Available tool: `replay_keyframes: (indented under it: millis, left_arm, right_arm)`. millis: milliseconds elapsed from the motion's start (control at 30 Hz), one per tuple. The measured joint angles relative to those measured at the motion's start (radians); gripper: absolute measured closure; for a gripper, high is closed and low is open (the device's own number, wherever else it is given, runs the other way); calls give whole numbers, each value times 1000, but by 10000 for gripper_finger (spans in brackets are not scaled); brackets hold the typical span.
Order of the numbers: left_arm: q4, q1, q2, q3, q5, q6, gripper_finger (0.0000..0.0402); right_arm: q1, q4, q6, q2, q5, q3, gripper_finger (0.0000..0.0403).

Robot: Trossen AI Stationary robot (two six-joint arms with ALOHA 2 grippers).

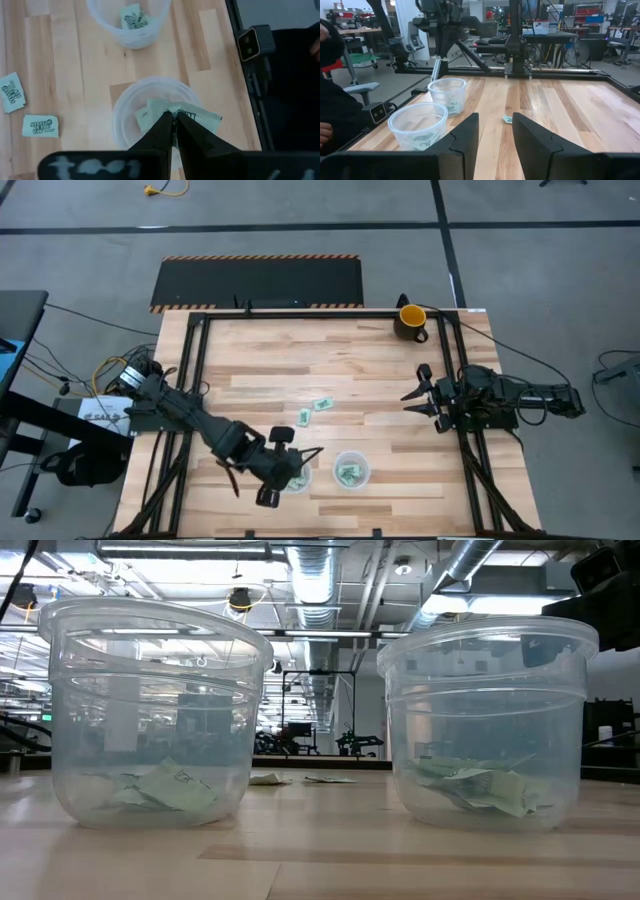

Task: Pick and place Stevia / Truvia into bins
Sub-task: Put the white stevia pack into the left transparent basket

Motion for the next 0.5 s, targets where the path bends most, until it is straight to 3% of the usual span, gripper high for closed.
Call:
replay_keyframes:
  millis: [500]
  left_arm:
    - [28,-27,51,0,-34,-18,395]
  right_arm:
    - [0,0,0,1,0,0,290]
